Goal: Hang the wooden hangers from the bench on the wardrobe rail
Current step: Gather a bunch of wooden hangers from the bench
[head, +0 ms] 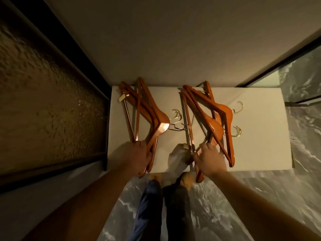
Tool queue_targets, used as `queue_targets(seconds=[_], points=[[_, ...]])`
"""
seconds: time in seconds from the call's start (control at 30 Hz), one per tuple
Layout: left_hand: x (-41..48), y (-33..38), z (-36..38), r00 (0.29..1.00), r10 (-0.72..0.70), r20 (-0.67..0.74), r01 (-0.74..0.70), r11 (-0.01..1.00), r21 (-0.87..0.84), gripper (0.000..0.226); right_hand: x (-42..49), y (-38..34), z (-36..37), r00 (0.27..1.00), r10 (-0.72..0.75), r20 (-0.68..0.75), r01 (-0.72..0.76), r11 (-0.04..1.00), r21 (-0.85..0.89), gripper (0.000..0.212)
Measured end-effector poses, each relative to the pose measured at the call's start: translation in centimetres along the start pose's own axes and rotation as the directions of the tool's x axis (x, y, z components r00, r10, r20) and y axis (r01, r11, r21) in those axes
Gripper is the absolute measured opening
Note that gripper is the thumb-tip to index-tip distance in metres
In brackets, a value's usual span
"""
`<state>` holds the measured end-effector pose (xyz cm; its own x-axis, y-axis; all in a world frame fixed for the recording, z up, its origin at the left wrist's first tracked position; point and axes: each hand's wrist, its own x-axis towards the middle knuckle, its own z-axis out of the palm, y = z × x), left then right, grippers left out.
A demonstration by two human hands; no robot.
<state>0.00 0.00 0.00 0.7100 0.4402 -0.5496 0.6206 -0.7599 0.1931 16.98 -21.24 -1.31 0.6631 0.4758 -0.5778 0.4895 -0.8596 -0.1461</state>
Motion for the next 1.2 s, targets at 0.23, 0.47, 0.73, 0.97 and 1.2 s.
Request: queue_targets(seconds=[0.23, 0.47, 0.73, 0.97, 1.2], points=[[8.0, 0.7, 7.1, 0.988, -0.155, 0.022, 0.154, 0.937, -0.313, 0.060, 6.7, -2.7, 3.6, 0.992, -0.124, -0.022, 0.123, 0.992, -0.041, 0.039], [10.5, 1.0, 10.1, 0.952, -0.239, -0.193, 0.181, 0.944, -0.275, 0.059, 9.6, -3.4, 5.5, 0.981, -0.189, -0.033, 0.183, 0.973, -0.140, 0.044], [10.4, 1.5, 10.3, 0.933, -0.282, -0.222, 0.214, 0.933, -0.288, 0.034, 10.2, -3.3, 6.1, 0.971, -0.233, -0.051, 0.229, 0.970, -0.084, 0.039], [9.9, 1.6, 9.4, 0.932, -0.307, -0.190, 0.245, 0.925, -0.291, 0.025, 11.2, -6.0, 6.0, 0.983, -0.177, -0.057, 0.183, 0.971, 0.151, 0.025], [9.4, 1.8, 9.0, 0.927, -0.336, -0.164, 0.257, 0.891, -0.375, 0.023, 11.7, -7.5, 6.0, 0.997, -0.011, 0.081, -0.046, 0.746, 0.665, 0.019]])
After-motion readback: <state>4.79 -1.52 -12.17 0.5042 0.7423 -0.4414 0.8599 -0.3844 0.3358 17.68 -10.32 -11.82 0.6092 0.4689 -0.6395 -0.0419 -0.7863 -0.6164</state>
